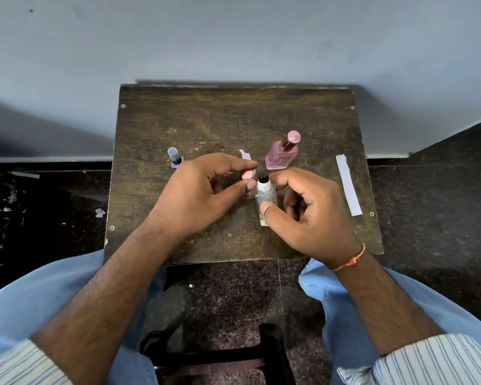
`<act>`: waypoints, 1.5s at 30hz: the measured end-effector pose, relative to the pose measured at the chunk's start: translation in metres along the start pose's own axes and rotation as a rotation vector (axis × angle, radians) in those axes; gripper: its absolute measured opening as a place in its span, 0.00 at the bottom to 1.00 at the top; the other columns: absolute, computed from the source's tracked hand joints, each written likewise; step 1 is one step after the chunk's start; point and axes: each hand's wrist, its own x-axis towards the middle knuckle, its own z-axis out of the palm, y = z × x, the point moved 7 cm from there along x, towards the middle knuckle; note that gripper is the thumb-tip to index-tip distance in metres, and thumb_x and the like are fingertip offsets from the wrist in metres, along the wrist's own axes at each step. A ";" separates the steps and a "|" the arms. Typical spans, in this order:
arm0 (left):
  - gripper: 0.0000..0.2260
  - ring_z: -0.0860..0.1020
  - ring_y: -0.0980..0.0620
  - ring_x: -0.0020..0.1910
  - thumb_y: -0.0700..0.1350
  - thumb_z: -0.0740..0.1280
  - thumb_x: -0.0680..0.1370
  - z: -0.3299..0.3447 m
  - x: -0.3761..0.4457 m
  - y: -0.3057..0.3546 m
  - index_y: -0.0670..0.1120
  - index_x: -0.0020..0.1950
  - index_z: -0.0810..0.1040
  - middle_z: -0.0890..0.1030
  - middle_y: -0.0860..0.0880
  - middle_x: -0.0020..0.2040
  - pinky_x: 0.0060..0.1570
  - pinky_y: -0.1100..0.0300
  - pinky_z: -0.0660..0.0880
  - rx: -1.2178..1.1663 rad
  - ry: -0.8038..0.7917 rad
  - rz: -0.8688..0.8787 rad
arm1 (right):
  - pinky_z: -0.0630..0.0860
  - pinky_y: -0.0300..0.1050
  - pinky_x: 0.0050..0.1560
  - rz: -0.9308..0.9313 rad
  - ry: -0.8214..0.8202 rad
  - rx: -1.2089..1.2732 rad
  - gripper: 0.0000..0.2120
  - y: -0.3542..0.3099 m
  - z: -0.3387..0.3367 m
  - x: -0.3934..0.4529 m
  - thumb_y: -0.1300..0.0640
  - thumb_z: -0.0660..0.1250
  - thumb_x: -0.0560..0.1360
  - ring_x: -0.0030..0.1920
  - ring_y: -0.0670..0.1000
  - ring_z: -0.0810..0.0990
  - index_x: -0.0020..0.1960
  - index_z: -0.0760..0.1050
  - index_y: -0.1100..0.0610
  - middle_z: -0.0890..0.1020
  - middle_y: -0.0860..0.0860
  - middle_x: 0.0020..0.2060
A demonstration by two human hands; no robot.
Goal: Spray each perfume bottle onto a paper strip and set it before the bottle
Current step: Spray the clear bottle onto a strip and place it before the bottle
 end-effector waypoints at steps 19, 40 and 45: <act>0.16 0.83 0.60 0.67 0.52 0.76 0.81 0.021 -0.004 -0.003 0.52 0.68 0.86 0.84 0.57 0.69 0.66 0.51 0.81 0.195 -0.298 0.184 | 0.69 0.42 0.29 -0.027 0.049 0.014 0.09 -0.002 -0.005 0.002 0.58 0.76 0.74 0.27 0.50 0.75 0.53 0.84 0.59 0.75 0.47 0.31; 0.18 0.84 0.58 0.64 0.57 0.77 0.76 0.015 -0.010 0.003 0.52 0.64 0.88 0.85 0.57 0.69 0.60 0.51 0.84 0.282 -0.334 0.243 | 0.70 0.45 0.30 -0.023 0.054 0.004 0.10 -0.003 -0.003 0.004 0.57 0.76 0.74 0.28 0.51 0.76 0.53 0.84 0.60 0.76 0.47 0.31; 0.20 0.79 0.75 0.59 0.56 0.81 0.74 0.014 -0.009 0.005 0.52 0.65 0.88 0.85 0.57 0.69 0.59 0.69 0.79 0.249 -0.330 0.218 | 0.70 0.43 0.30 -0.021 0.044 -0.002 0.09 -0.003 -0.001 0.004 0.59 0.77 0.74 0.28 0.50 0.76 0.53 0.84 0.60 0.76 0.44 0.32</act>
